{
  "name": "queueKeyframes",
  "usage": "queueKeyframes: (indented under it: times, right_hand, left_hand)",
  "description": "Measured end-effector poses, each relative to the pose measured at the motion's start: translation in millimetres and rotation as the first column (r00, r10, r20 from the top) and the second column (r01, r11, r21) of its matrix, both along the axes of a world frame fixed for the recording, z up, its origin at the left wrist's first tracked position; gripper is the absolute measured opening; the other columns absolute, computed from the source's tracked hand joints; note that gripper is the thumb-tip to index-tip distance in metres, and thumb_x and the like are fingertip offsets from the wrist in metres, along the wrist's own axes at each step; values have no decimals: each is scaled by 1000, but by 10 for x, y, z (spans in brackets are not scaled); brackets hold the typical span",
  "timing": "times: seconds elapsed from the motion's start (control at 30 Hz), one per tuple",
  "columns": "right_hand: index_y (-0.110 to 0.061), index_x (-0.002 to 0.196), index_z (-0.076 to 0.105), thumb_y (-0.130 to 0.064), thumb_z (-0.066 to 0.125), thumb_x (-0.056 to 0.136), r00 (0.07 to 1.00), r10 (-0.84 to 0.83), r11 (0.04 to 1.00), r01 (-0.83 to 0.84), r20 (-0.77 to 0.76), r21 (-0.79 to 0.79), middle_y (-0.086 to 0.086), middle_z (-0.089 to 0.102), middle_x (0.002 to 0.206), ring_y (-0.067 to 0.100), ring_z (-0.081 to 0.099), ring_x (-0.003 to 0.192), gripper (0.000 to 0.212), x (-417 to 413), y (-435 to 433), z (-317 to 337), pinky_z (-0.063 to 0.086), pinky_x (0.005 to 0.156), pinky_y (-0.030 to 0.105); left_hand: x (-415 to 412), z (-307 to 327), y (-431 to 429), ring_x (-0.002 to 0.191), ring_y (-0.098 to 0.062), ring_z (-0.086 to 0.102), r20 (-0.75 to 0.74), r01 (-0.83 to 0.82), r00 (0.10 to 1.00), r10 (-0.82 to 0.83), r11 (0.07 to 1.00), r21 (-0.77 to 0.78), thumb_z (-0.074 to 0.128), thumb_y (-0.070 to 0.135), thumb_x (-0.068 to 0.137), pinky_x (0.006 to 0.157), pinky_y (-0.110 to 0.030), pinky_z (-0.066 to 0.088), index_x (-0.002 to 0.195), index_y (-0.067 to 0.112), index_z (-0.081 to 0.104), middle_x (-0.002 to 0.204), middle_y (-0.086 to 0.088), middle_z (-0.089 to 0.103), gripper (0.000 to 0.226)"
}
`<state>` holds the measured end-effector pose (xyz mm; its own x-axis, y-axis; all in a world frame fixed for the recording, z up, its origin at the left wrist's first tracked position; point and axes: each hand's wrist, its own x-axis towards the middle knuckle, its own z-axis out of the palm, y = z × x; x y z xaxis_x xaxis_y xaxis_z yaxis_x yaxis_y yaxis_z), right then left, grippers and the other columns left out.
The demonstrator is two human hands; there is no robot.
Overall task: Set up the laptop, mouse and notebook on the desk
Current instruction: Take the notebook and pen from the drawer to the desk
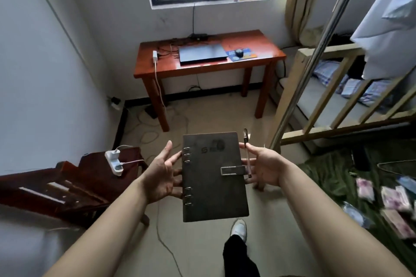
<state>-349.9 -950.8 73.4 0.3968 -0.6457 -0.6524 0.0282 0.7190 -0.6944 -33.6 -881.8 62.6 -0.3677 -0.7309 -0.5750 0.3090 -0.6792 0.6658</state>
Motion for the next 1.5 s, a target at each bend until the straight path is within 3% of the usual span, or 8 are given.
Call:
queueKeyframes:
  times: [0.27, 0.5, 0.63, 0.8, 0.93, 1.13, 1.27, 1.5]
  right_hand:
    - [-31, 133, 60, -44, 37, 107, 997, 15, 1000, -16, 74, 13, 20, 59, 139, 39, 62, 113, 37, -12, -2311, 88, 51, 89, 54]
    - [-33, 130, 61, -45, 39, 106, 999, -11, 1000, 10, 49, 30, 20, 59, 140, 42, 58, 126, 35, 9, -3893, 258, 44, 101, 61]
    - [-34, 130, 61, -45, 42, 105, 998, -57, 998, 57, 1, 14, 14, 68, 115, 34, 72, 90, 33, 75, -4786, 185, 58, 69, 46]
    - [-34, 115, 66, -46, 41, 105, 991, -126, 992, 127, -45, 13, 10, 66, 99, 32, 70, 82, 29, 196, -6038, 104, 56, 74, 48]
    - [-34, 110, 67, -49, 42, 104, 977, -191, 982, 191, -98, -7, 9, 63, 91, 29, 72, 63, 30, 311, -7207, 324, 57, 53, 40]
    - [-33, 120, 60, -47, 42, 104, 958, -278, 960, 275, -76, -44, 9, 66, 95, 32, 68, 81, 28, 181, -8552, 639, 54, 71, 45]
    - [-29, 119, 60, -45, 42, 105, 939, -330, 944, 327, -103, -43, 11, 63, 102, 36, 65, 95, 28, 35, -9309, 623, 51, 75, 46]
    - [-29, 102, 61, -45, 41, 105, 935, -299, 953, 302, -191, -11, 10, 63, 101, 30, 64, 85, 26, -284, -11130, 251, 49, 77, 50]
  left_hand:
    - [-58, 225, -2274, 124, -40, 59, 61, -14, 998, 15, 1000, -9, 53, 86, 74, 89, -62, 49, 142, 48, 45, 140, -13, 59, 77]
    - [-63, 443, -3775, 125, -40, 58, 79, -31, 996, 34, 999, -37, 47, 86, 77, 92, -64, 48, 146, 46, 39, 140, -13, 59, 81]
    - [-49, 348, -4734, 121, -40, 61, 118, 1, 993, 5, 999, -46, 43, 88, 77, 86, -59, 52, 146, 45, 41, 137, -13, 61, 82]
    - [28, 240, -6082, 114, -39, 65, 134, 59, 990, -49, 996, -73, 36, 88, 79, 81, -53, 55, 142, 46, 47, 134, -13, 63, 76]
    - [51, 408, -7430, 114, -38, 65, 196, 95, 977, -77, 992, -86, 28, 86, 83, 90, -58, 52, 143, 47, 45, 132, -10, 64, 73]
    - [-56, 742, -9044, 117, -37, 61, 199, 162, 970, -138, 981, -111, 35, 86, 83, 92, -51, 44, 147, 48, 35, 138, -18, 59, 75]
    - [-254, 720, -9913, 119, -38, 63, 194, 179, 968, -158, 979, -97, 38, 86, 81, 99, -61, 45, 146, 51, 36, 135, -12, 62, 74]
    - [-803, 292, -11558, 122, -34, 61, 221, 116, 970, -102, 992, -52, 34, 83, 85, 103, -68, 37, 146, 51, 36, 131, -8, 66, 69]
